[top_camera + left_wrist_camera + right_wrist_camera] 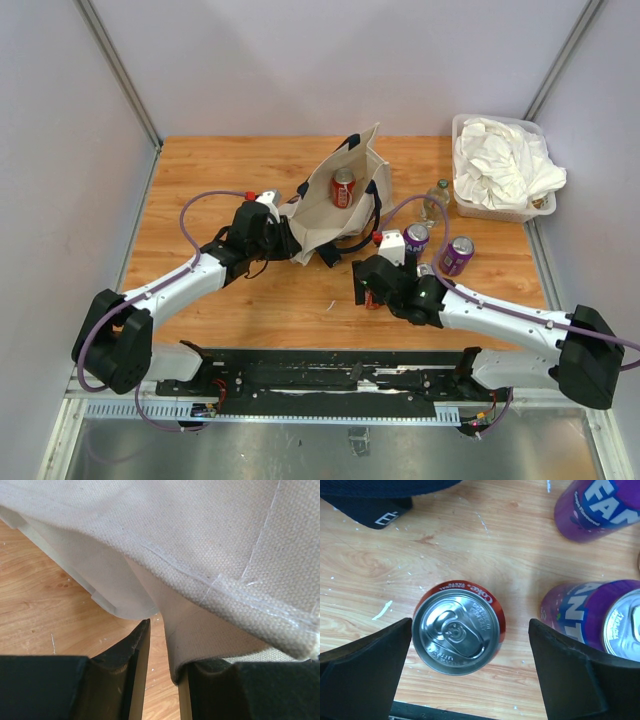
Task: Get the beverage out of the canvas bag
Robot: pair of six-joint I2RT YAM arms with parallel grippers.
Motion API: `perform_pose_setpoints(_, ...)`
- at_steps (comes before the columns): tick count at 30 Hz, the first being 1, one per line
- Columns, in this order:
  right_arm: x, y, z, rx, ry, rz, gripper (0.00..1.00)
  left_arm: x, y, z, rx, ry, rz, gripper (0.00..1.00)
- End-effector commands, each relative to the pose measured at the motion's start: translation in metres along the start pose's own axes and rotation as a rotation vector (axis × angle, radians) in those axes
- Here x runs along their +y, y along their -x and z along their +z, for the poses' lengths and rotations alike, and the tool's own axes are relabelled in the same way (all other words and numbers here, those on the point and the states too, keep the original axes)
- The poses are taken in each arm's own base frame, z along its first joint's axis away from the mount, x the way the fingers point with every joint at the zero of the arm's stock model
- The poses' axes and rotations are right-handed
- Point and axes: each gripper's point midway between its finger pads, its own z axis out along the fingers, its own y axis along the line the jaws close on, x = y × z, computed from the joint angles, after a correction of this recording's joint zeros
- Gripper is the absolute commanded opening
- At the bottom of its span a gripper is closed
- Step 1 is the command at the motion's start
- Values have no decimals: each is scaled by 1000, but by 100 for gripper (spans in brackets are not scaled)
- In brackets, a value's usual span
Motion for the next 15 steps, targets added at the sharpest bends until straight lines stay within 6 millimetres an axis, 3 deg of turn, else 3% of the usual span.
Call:
perform_pose_setpoints(1,-20,5,-1,2,-95,-3,98,9,-24,0,82,34,2,31)
perform_pose_setpoints(6,-11,39,-13,-46,-81,-38,99,10,-25,-1,83,36,2,31)
perform_pose_setpoints(9,0,78,-30,-116,-40,-63,99,9,-23,-2,75,34,1,31)
perform_pose_setpoints(15,21,162,-62,-266,-8,-166,90,7,-24,-2,71,23,-9,31)
